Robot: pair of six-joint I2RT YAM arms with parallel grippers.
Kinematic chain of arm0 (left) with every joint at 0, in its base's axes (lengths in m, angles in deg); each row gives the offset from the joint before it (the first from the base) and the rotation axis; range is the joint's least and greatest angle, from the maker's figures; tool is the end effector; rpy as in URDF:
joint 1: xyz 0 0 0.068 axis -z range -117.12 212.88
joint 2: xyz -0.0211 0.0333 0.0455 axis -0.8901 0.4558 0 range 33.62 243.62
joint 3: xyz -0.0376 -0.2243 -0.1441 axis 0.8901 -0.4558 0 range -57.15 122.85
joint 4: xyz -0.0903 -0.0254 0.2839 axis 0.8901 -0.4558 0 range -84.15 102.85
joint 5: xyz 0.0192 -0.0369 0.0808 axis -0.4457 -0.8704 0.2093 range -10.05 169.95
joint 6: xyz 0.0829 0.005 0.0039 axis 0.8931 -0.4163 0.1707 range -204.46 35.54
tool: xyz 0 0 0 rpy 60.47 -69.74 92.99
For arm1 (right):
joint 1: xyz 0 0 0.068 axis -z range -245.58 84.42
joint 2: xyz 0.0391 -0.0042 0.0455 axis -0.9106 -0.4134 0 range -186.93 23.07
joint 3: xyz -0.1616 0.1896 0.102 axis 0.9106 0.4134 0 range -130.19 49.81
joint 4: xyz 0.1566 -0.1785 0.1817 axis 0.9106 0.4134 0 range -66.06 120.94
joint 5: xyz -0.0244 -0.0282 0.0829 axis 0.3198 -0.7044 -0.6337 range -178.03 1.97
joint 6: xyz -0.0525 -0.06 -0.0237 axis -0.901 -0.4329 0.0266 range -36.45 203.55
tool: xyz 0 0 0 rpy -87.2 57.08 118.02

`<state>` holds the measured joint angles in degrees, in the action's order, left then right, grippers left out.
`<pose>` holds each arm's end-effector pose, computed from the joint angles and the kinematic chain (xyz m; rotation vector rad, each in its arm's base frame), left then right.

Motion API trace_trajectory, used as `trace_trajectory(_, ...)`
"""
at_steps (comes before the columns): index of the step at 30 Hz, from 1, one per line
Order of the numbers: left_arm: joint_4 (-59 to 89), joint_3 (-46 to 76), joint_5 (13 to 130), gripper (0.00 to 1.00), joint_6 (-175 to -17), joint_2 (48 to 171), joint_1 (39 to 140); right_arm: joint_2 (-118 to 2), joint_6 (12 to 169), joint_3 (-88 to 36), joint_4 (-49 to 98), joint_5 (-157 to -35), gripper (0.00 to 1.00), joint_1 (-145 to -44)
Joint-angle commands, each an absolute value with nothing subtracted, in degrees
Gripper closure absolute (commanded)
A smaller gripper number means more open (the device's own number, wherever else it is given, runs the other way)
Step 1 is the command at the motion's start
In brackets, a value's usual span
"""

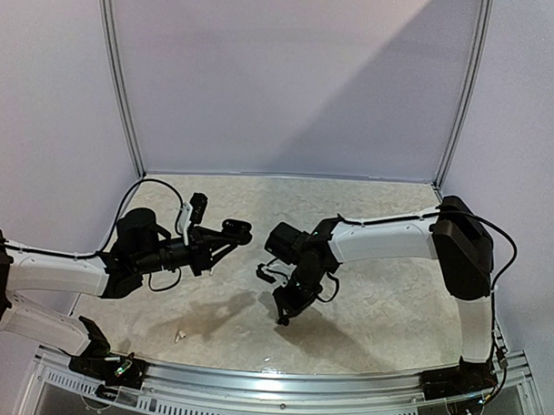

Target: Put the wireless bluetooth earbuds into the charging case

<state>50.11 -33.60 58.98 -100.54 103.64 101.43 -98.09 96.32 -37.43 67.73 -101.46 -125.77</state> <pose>0.2268 -0.2138 0.1703 0.6317 1.7189 -1.0037 0.2116 0.4034 0.0858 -1.2701 2.7955 0.4873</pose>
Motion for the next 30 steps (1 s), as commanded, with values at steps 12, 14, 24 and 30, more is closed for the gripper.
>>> trace_trajectory(12,49.95,-34.42,58.63,1.00,-98.93,102.92,100.59,-96.72,97.88,-33.74,66.00,-107.98,0.83,-128.02)
trace_trajectory(14,49.94,-34.39,58.72,1.00,-98.83,102.88,100.59,-96.66,98.12,-33.20,66.06,-108.53,0.84,-128.19)
trace_trajectory(24,49.94,-34.47,58.83,1.00,-98.52,102.88,100.59,-96.03,100.60,-31.57,65.03,-111.29,0.83,-128.70)
trace_trajectory(30,50.03,-34.47,58.79,1.00,-98.28,102.98,100.59,-95.75,101.65,-30.70,64.24,-112.52,0.93,-128.89)
